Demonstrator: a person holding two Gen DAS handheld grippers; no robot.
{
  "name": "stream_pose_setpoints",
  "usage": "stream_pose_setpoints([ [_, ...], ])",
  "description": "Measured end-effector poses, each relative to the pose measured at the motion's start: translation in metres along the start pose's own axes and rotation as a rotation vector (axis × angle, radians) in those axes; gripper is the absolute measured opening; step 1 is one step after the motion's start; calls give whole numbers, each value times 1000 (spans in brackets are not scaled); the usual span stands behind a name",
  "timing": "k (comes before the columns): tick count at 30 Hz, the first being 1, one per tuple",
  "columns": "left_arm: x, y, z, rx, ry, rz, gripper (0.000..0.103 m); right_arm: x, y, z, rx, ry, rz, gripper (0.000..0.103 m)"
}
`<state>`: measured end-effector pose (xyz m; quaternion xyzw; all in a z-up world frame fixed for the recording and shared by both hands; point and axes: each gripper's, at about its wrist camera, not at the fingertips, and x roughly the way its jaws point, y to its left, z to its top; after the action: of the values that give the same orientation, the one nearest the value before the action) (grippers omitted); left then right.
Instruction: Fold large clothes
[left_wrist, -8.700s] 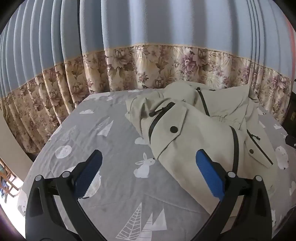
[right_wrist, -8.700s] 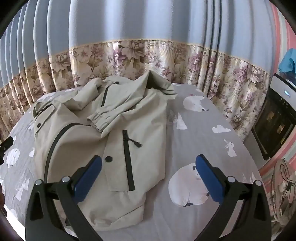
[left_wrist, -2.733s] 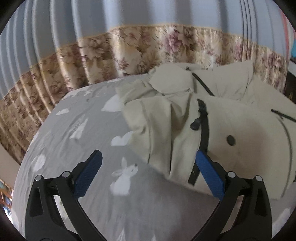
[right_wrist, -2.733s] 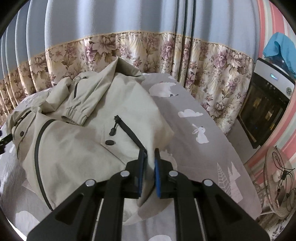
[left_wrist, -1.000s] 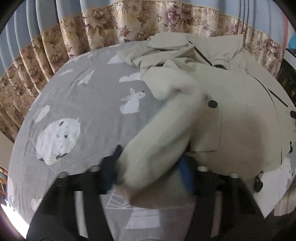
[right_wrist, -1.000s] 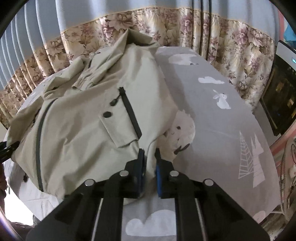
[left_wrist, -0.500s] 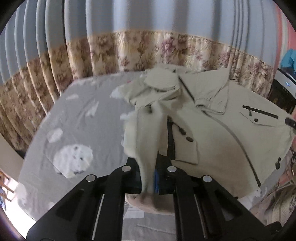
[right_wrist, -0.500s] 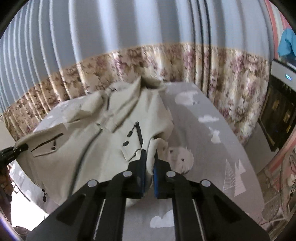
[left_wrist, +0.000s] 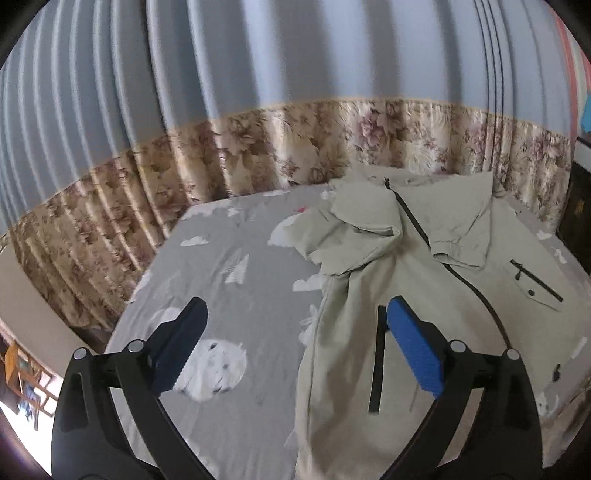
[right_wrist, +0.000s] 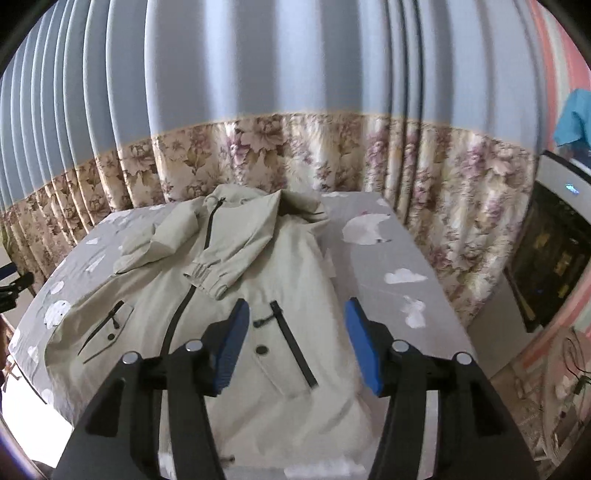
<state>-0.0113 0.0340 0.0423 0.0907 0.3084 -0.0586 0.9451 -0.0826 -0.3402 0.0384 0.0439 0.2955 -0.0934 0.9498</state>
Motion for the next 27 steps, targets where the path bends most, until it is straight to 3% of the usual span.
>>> stream_pose_setpoints([
  [3, 36, -3, 12, 3, 16, -8, 97, 39, 14, 12, -38, 18, -5, 55],
  [5, 64, -2, 21, 18, 36, 33, 97, 64, 18, 23, -60, 23, -10, 55],
  [11, 144, 23, 53, 13, 65, 67, 97, 153, -27, 73, -103, 67, -69, 55],
  [16, 215, 42, 74, -2, 142, 50, 97, 228, -51, 99, -71, 142, 19, 55],
  [21, 283, 42, 80, -16, 252, -5, 97, 307, -60, 104, 6, 285, 74, 53],
  [22, 294, 39, 80, -16, 274, -5, 97, 319, -62, 103, 34, 310, 89, 49],
  [24, 317, 31, 79, -1, 318, -32, 94, 336, -59, 100, 53, 357, 133, 10],
  [27, 335, 25, 77, -53, 352, -90, 66, 344, -48, 99, 18, 353, 122, 5],
])
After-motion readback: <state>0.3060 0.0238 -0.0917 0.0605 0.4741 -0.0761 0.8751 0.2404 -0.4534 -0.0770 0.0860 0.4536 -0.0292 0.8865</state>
